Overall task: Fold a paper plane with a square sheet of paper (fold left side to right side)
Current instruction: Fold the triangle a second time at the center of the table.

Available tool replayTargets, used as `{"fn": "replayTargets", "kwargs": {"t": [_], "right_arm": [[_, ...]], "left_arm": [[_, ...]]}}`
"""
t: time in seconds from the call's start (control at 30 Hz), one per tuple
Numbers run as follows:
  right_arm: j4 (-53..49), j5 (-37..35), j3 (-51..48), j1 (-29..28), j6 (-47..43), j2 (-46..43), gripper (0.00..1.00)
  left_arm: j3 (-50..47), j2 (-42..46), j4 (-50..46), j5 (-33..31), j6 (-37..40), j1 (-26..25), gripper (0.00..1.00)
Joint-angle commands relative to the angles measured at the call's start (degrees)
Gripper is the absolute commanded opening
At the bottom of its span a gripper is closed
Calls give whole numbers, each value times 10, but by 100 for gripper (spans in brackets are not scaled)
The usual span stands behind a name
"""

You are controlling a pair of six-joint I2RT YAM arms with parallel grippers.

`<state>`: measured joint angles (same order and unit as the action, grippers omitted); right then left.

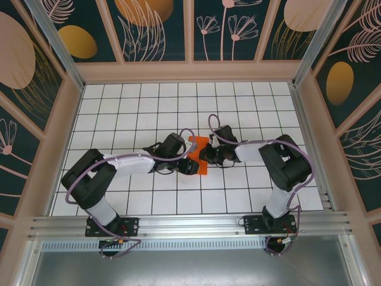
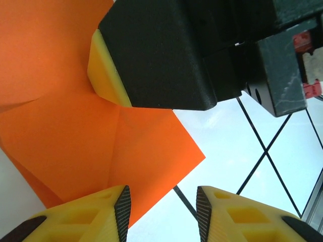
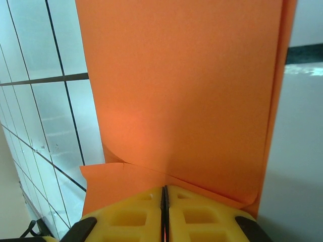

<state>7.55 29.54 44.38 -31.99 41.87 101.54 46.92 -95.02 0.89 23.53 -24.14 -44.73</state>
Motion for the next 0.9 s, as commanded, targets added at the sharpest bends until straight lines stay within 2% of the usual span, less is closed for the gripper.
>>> {"fn": "replayTargets", "kwargs": {"t": [0.0, 0.57, 0.87], "right_arm": [[-36, -11, 4, -4, -15, 12, 12], [-38, -13, 2, -4, -16, 8, 12], [-37, -12, 2, -3, -17, 7, 12]], "left_arm": [[12, -15, 8, 1, -1, 2, 42], [-11, -26, -14, -38, 12, 2, 41], [-17, -37, -12, -37, 13, 2, 41]]}}
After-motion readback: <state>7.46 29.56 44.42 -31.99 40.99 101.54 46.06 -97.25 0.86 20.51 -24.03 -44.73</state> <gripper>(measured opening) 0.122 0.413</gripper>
